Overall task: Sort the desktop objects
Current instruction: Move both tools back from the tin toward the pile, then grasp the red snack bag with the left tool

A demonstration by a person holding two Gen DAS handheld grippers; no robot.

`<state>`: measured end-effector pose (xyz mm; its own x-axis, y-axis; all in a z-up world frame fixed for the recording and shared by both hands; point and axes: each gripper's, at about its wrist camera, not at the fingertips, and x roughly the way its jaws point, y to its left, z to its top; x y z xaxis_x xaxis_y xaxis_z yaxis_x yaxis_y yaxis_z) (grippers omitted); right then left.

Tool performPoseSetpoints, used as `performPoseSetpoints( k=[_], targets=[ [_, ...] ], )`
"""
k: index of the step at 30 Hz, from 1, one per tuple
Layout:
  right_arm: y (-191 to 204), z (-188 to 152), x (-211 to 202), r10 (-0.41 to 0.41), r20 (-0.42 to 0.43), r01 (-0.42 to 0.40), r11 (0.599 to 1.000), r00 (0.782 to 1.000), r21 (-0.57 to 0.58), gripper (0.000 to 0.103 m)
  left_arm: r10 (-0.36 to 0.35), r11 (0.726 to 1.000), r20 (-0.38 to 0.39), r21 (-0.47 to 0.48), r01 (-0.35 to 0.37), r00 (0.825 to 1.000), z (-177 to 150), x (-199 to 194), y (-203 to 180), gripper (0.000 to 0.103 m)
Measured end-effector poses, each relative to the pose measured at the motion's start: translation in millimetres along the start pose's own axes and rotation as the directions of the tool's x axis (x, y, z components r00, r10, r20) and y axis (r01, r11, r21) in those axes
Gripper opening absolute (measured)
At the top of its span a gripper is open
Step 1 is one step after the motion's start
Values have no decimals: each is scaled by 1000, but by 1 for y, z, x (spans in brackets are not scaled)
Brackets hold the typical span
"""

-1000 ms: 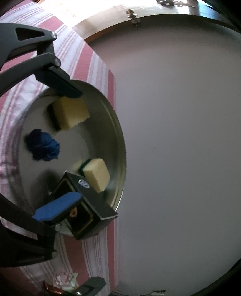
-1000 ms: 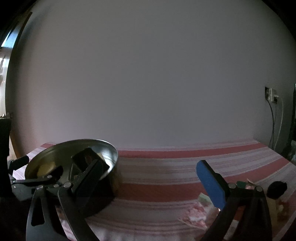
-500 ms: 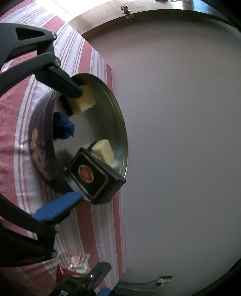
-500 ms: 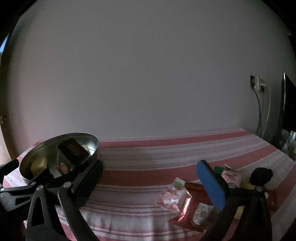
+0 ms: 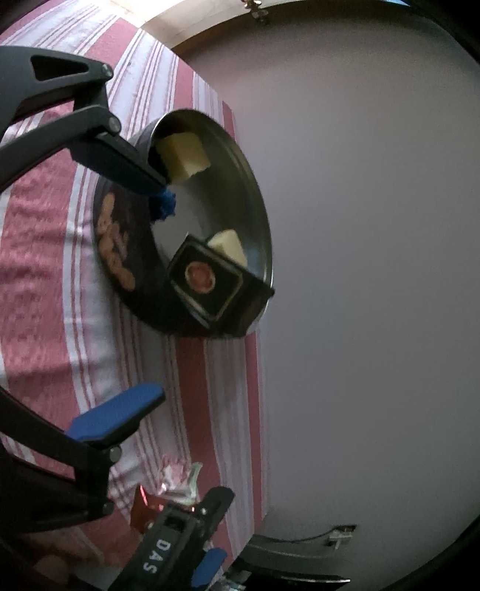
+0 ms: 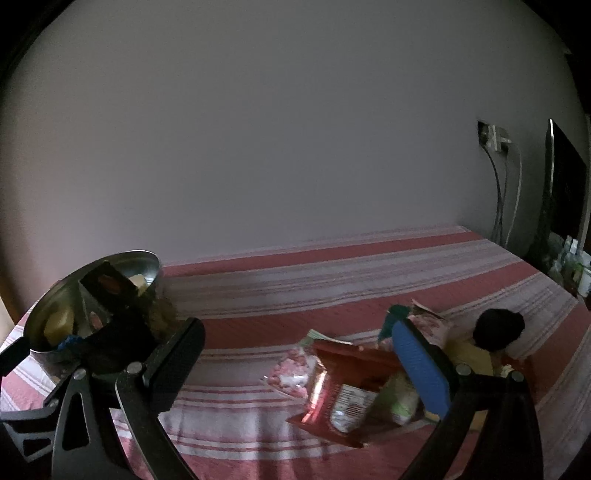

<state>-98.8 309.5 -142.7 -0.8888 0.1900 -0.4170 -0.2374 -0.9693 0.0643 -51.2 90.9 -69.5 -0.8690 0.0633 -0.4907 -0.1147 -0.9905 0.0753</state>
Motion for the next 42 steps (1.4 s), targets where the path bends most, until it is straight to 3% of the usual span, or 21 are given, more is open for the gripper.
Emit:
performPoseSetpoints(
  k=[9, 23, 31, 34, 38, 40, 42],
  targets=[
    [-31, -2, -3, -32, -30, 32, 999, 999, -4, 103, -64, 996, -37, 58, 66, 997, -4, -1, -39, 103],
    [-118, 1, -7, -161, -53, 162, 987, 986, 21, 102, -147, 977, -89, 146, 159, 985, -1, -2, -101, 103],
    [-193, -2, -21, -192, -64, 198, 974, 979, 107, 102, -251, 945, -154, 175, 276, 956, -1, 3, -128, 103],
    [-215, -4, -29, -165, -59, 173, 969, 985, 175, 102, -285, 932, -174, 179, 315, 943, 0, 7, -142, 103],
    [-222, -6, -34, -143, -41, 149, 968, 989, 203, 102, -306, 921, -206, 182, 343, 930, 6, 17, -163, 103],
    [-221, -5, -34, -143, -42, 149, 970, 989, 192, 102, -293, 921, -215, 197, 335, 932, 9, 25, -176, 102],
    [-218, -5, -32, -148, -45, 153, 972, 988, 178, 102, -276, 925, -250, 195, 327, 928, 12, 37, -186, 97]
  ],
)
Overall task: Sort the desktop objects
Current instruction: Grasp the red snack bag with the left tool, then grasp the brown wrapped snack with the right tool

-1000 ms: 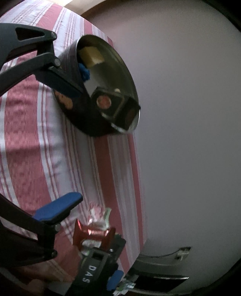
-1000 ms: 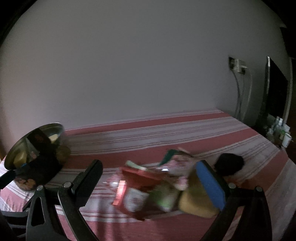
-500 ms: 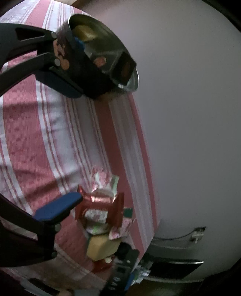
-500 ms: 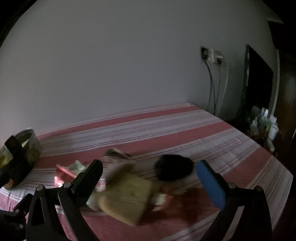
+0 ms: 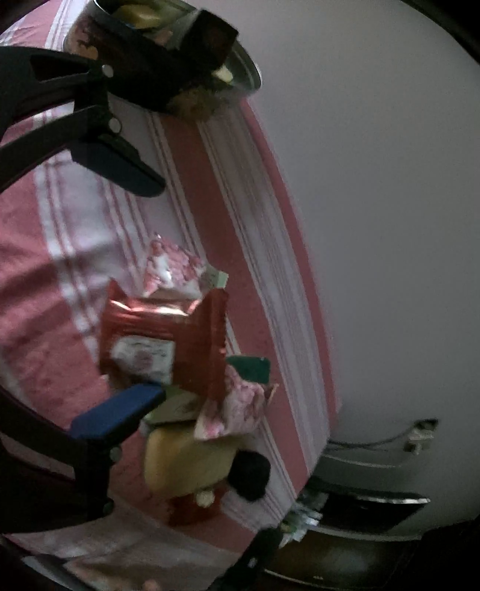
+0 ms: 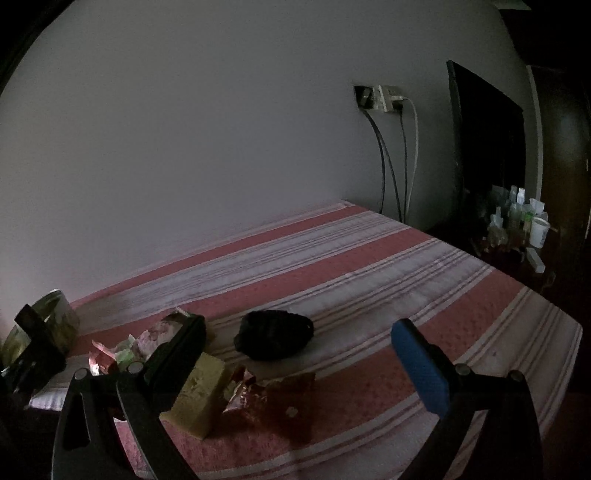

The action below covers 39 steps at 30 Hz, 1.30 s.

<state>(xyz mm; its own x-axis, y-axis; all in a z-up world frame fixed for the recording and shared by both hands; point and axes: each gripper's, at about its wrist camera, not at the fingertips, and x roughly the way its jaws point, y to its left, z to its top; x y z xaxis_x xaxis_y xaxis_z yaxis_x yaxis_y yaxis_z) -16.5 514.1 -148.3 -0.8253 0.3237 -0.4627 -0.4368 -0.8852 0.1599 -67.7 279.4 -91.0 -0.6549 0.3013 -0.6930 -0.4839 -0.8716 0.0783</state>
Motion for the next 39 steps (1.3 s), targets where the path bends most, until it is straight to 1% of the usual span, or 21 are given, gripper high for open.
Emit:
performPoseSetpoints(
  k=[2, 5, 6, 7, 8, 10, 13, 16, 18, 20, 23, 25, 26, 27, 29, 30, 31, 34, 35, 36, 39],
  targets=[
    [1, -1, 0, 0, 0, 0, 1000, 1000, -6, 102, -43, 999, -33, -31, 42, 999, 7, 11, 1, 95],
    [-3, -1, 2, 14, -7, -14, 1000, 1000, 3, 102, -101, 992, -33, -75, 98, 994, 14, 16, 6, 83],
    [-4, -1, 2, 20, -12, -20, 1000, 1000, 9, 102, -130, 989, -27, -81, 127, 991, 13, 16, 9, 69],
    [-6, -1, 3, 30, -19, -29, 999, 999, 19, 102, -178, 980, -24, -90, 175, 984, 12, 16, 11, 53],
    [-9, -1, 5, 37, -27, -37, 999, 999, 31, 102, -222, 971, -13, -98, 220, 975, 11, 14, 13, 44],
    [-14, -1, 7, 44, -41, -42, 998, 998, 56, 102, -248, 965, -12, -96, 246, 969, 9, 12, 14, 37],
    [-22, -2, 11, 70, -59, -64, 993, 996, 95, 102, -271, 959, -7, -86, 269, 963, 6, 10, 14, 35],
    [-32, -3, 15, 88, -90, -76, 989, 992, 124, 102, -299, 950, 35, -83, 301, 954, 1, -2, 20, 35],
    [-34, -5, 18, 117, -129, -104, 989, 985, 103, 102, -286, 955, 80, -63, 291, 955, -1, -13, 22, 35],
    [-31, -7, 19, 137, -165, -126, 989, 977, 73, 102, -254, 965, 117, -39, 260, 960, -2, -21, 22, 35],
    [-21, -10, 24, 186, -219, -183, 983, 958, 35, 101, -239, 968, 143, -47, 248, 960, -3, -30, 30, 35],
    [-10, -11, 32, 198, -251, -203, 979, 947, 5, 101, -210, 974, 153, -49, 219, 966, -2, -31, 31, 35],
    [-5, -11, 37, 189, -268, -199, 980, 945, -11, 99, -188, 979, 149, -50, 198, 971, -3, -31, 33, 35],
    [0, -12, 44, 169, -291, -186, 982, 942, -32, 91, -174, 982, 143, -55, 183, 974, -3, -30, 34, 35],
    [7, -15, 59, 153, -358, -182, 982, 921, -48, 81, -147, 986, 132, -59, 156, 980, 5, -21, 32, 35],
    [6, -16, 64, 172, -377, -197, 980, 910, -30, 81, -135, 988, 130, -63, 144, 982, 5, -20, 32, 35],
    [4, -15, 67, 183, -382, -205, 979, 906, -17, 81, -129, 988, 130, -64, 138, 983, 5, -20, 33, 35],
    [3, -13, 70, 201, -389, -230, 973, 899, -28, 69, -105, 992, 119, -65, 113, 987, 5, -17, 33, 35],
    [4, -14, 69, 219, -393, -249, 968, 893, -27, 61, -95, 992, 112, -68, 103, 989, 6, -16, 33, 35],
    [5, -14, 68, 236, -398, -267, 963, 887, -24, 56, -86, 993, 108, -72, 94, 991, 5, -15, 33, 35],
    [5, -13, 63, 250, -392, -282, 959, 886, -27, 51, -66, 994, 97, -85, 75, 993, 4, -13, 35, 35]
  ],
)
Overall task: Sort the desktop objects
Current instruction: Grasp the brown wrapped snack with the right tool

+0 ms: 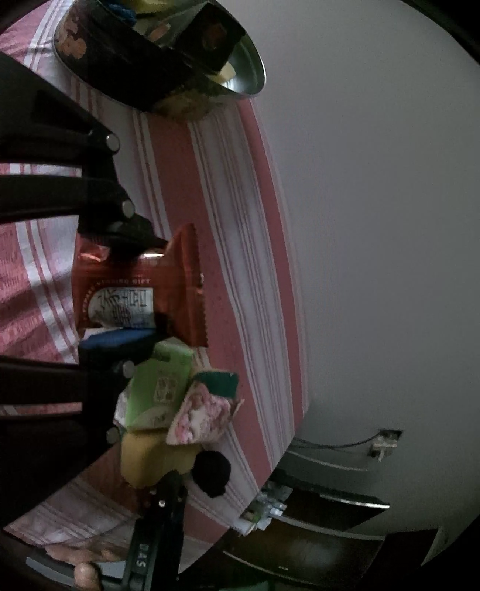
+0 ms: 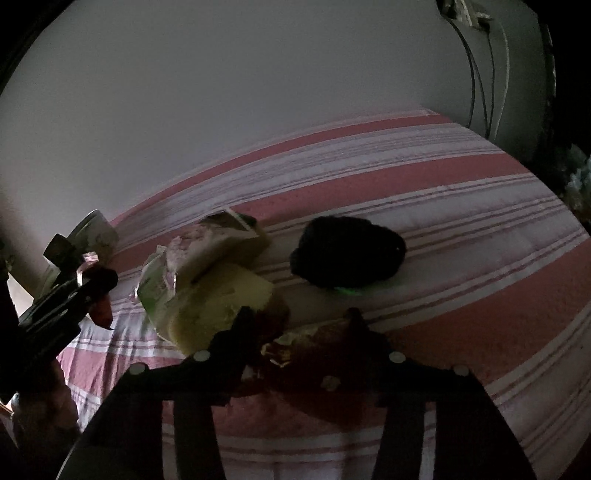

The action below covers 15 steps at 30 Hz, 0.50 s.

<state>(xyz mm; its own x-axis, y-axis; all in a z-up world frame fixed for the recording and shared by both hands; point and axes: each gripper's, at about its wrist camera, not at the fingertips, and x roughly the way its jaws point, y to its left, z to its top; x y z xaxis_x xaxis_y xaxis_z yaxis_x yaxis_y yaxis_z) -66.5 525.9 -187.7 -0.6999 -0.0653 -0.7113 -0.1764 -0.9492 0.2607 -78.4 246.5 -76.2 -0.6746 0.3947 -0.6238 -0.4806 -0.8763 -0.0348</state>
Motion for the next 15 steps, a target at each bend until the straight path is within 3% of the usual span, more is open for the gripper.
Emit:
performPoseSetpoints(
  k=[15],
  targets=[
    [7, -16, -28, 31, 83, -36, 998, 996, 60, 47, 73, 997, 0, 0, -73, 997, 0, -2, 4, 35]
  ],
)
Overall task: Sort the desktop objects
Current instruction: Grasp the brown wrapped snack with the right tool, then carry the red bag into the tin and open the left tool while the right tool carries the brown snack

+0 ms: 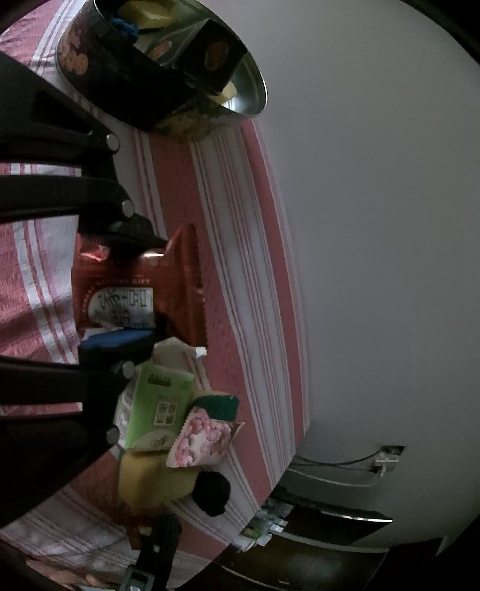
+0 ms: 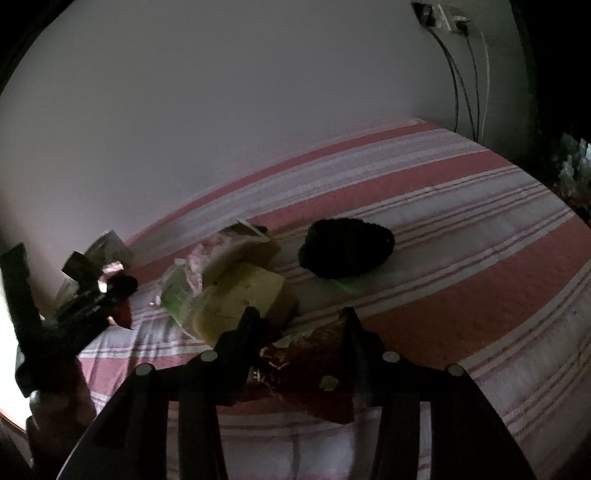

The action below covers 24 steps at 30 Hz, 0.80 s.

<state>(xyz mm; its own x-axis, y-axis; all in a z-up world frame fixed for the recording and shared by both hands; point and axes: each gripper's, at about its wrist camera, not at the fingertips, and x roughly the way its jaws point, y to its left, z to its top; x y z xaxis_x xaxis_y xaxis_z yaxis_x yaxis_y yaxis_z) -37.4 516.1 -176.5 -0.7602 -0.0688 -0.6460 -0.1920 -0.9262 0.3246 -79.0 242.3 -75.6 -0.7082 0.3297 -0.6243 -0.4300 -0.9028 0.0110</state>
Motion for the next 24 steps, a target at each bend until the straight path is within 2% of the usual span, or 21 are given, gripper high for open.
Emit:
performPoseSetpoints(
  k=[4, 12, 24],
  targets=[
    [7, -1, -13, 20, 23, -20, 1000, 1000, -6, 47, 4, 1000, 1, 0, -4, 1000, 0, 0, -1, 35],
    [42, -10, -30, 51, 53, -46, 995, 997, -92, 47, 20, 1000, 8, -4, -20, 1000, 1, -1, 1, 35],
    [100, -12, -36, 157, 44, -147, 973, 987, -178, 47, -23, 998, 19, -61, 25, 1000, -13, -28, 28, 35]
  ],
)
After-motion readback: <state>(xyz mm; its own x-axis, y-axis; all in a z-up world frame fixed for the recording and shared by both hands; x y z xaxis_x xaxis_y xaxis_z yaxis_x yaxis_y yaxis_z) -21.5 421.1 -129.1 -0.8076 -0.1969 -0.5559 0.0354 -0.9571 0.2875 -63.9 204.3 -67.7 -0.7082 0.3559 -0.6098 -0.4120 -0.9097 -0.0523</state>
